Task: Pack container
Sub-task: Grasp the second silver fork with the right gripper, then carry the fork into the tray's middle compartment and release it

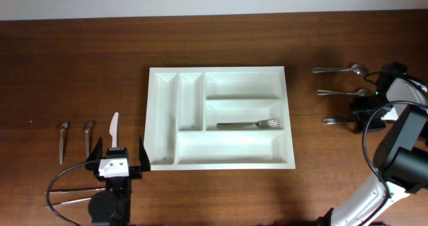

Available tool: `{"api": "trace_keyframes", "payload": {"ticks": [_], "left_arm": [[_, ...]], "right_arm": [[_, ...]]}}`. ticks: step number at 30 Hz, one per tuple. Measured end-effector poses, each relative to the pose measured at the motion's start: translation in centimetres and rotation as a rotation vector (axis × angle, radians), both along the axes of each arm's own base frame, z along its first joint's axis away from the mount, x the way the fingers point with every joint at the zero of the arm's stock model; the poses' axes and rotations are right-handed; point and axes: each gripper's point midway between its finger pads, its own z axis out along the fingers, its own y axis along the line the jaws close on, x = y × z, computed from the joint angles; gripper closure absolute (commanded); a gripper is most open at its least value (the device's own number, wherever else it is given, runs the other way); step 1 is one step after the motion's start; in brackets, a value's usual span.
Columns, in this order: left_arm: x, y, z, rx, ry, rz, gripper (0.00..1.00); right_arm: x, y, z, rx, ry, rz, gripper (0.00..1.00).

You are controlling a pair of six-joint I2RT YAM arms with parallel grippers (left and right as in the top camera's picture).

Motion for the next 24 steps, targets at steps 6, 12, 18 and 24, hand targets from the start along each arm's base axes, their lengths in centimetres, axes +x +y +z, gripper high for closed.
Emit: {"api": "trace_keyframes", "payload": {"ticks": [6, 12, 18, 24], "left_arm": [[0.0, 0.0, 0.0, 0.000, 0.000, 0.000, 0.01], [0.0, 0.0, 0.0, 0.000, 0.000, 0.000, 0.01], [0.0, 0.0, 0.0, 0.000, 0.000, 0.000, 0.01], [0.0, 0.0, 0.0, 0.000, 0.000, 0.000, 0.01]], "right_arm": [[-0.6, 0.3, 0.0, 0.013, 0.026, -0.008, 0.96], [-1.3, 0.7, 0.8, 0.033, 0.065, -0.011, 0.96], [0.1, 1.0, 4.5, 0.027, 0.047, -0.025, 0.96], [3.1, 6.1, 10.1, 0.053, -0.067, -0.006, 0.96]]}}
